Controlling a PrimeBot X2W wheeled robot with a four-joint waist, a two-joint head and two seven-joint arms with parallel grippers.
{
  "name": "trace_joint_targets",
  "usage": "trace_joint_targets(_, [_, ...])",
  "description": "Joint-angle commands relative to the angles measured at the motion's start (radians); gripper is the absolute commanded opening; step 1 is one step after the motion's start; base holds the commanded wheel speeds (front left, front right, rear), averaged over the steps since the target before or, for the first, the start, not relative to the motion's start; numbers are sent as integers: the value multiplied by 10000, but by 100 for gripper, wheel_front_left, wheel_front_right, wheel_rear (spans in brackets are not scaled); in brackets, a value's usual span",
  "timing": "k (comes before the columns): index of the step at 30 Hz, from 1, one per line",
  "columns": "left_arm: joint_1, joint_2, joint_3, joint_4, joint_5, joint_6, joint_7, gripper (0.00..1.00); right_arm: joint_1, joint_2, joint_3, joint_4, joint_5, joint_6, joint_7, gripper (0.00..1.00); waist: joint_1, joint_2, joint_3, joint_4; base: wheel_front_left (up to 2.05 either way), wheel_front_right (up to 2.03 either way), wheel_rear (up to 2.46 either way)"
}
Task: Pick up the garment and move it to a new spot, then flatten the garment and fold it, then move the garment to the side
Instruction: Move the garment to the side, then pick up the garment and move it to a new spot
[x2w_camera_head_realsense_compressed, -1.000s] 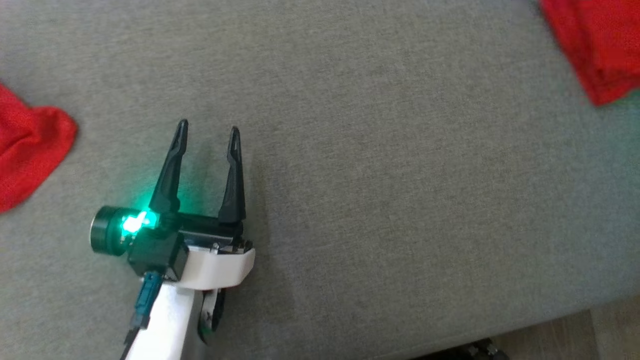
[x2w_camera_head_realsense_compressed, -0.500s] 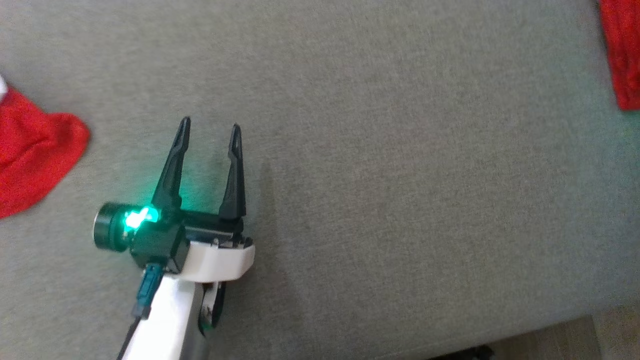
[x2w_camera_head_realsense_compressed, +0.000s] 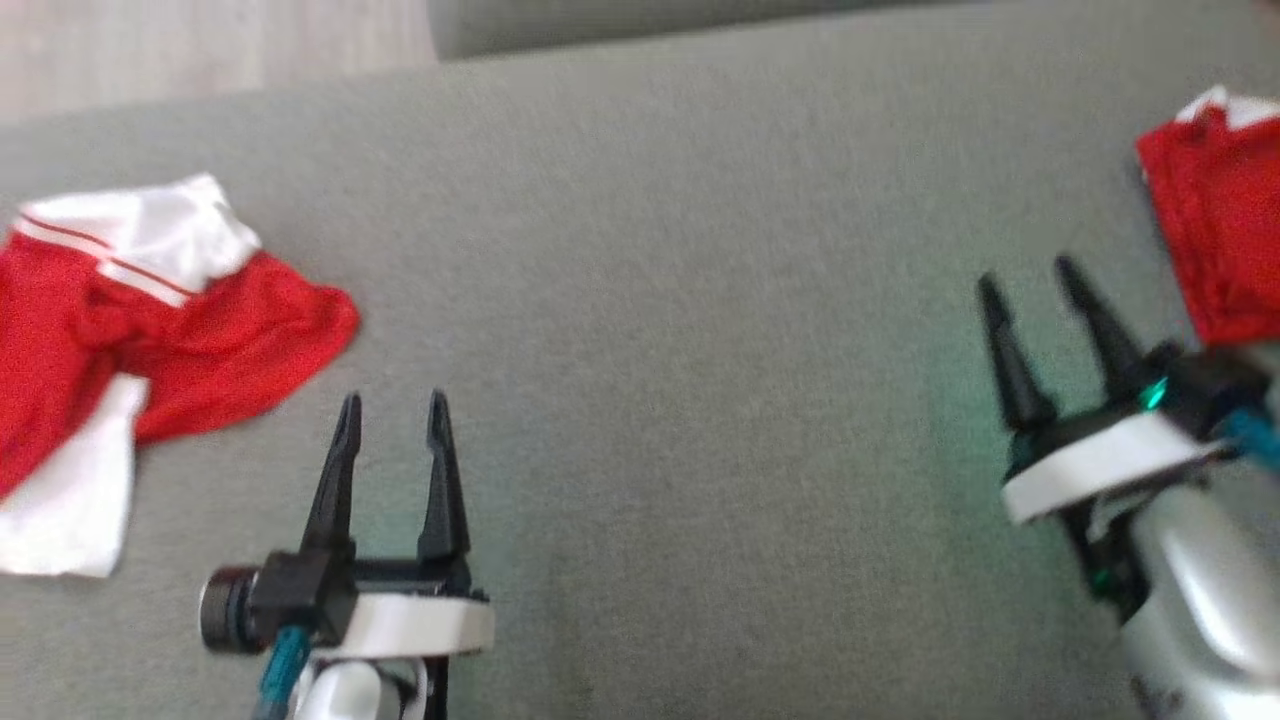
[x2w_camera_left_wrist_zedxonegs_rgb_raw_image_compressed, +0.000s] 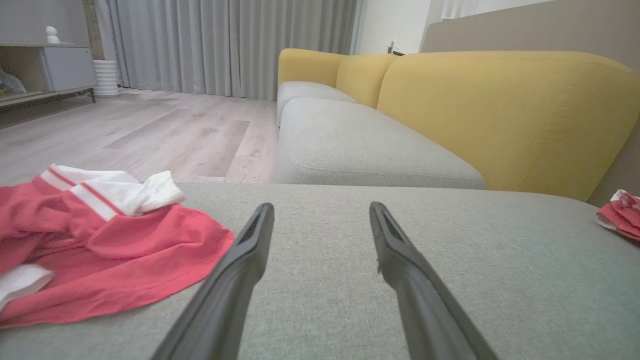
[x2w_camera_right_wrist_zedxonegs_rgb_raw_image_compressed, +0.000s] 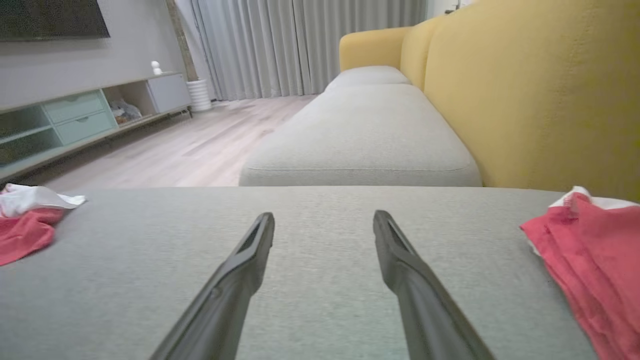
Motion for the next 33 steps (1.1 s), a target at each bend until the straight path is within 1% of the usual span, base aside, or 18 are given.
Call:
trace_joint_targets(1, [128,-9,426,-237,-27,91,-21,100,369,195,-47,-464,-342,-7,-107,100,3,-1,-1026,439,0,0,0])
trace_joint_targets(5, [742,-9,575,-187,44,79,-21,100,1491,1108,-582,-1070,-1346,-7,-107,100,3,-1,-1764,544,0,0,0])
trace_joint_targets(7, [992,-9,624,-216,300,40,-21,100,2054,1530,-883,-1360,-1753,-7,-107,100,3,-1,-1978,602,0,0,0])
trace_joint_targets(10, [1297,-10,757,-315,623,27,-21,100,2742,1943,-995,-1718,-2241,-7,-108,100,3,-1,-2227,652,0,0,0])
trace_joint_targets(15, [1688,-10,867,-517,1057,-66,-21,100,3420,2167,-939,-1752,-2489,-7,-108,100,3,-1,-2545,693,0,0,0])
trace_joint_targets(20, [2189,-10,971,-478,1190,-105,-21,100,3870,2373,-1073,-1745,-2461,-7,-108,100,3,-1,-2860,732,0,0,0])
trace_joint_targets(33, [2338,-10,1022,-202,1426,-114,-21,100,4094,2564,-1262,-1742,-2450,-7,-108,100,3,-1,-2961,768,0,0,0])
